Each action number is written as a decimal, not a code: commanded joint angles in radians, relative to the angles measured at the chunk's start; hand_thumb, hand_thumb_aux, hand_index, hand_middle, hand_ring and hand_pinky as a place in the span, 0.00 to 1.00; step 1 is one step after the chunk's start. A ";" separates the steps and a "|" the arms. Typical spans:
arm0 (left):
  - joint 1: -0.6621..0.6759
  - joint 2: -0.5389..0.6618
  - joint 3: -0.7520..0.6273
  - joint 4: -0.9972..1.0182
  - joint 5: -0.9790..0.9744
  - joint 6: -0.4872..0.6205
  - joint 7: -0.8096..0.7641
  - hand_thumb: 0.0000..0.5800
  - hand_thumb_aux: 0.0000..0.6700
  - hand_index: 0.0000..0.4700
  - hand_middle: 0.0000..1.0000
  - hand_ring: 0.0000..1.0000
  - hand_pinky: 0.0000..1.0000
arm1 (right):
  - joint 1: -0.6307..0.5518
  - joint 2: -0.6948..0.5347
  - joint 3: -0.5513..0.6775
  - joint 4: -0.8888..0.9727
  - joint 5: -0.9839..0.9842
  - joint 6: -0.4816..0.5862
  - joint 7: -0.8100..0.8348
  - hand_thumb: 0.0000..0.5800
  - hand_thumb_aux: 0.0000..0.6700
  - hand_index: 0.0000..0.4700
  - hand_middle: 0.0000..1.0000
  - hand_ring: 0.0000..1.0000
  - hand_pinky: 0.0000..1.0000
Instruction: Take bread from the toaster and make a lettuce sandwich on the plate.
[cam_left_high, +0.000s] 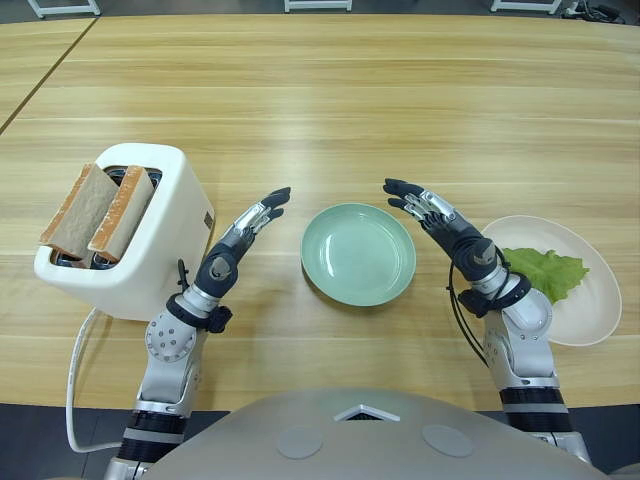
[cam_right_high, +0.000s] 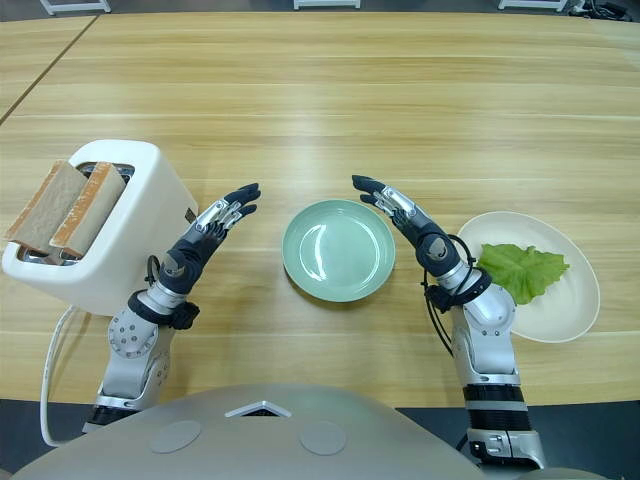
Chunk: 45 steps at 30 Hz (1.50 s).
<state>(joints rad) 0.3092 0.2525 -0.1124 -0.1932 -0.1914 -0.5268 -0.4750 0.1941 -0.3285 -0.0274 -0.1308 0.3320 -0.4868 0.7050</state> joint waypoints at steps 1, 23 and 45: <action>0.004 0.003 -0.001 -0.010 0.001 0.012 0.001 0.00 0.00 0.00 0.00 0.00 0.00 | 0.004 -0.007 0.003 -0.007 -0.005 -0.001 -0.001 0.00 0.00 0.00 0.00 0.00 0.00; 0.037 0.308 0.666 -0.821 -0.669 0.650 0.526 0.00 0.00 0.00 0.00 0.00 0.00 | 0.051 0.011 0.040 -0.063 -0.047 0.005 -0.059 0.00 0.00 0.00 0.00 0.00 0.00; 0.376 0.420 0.783 -0.382 0.525 0.577 0.229 0.37 0.20 0.20 0.00 0.00 0.00 | 0.029 -0.002 0.066 -0.069 -0.068 0.009 -0.076 0.00 0.00 0.00 0.00 0.00 0.00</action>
<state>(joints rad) 0.6981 0.6836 0.6899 -0.5958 0.3155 0.0593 -0.2242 0.2301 -0.3257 0.0341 -0.1950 0.2730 -0.4851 0.6311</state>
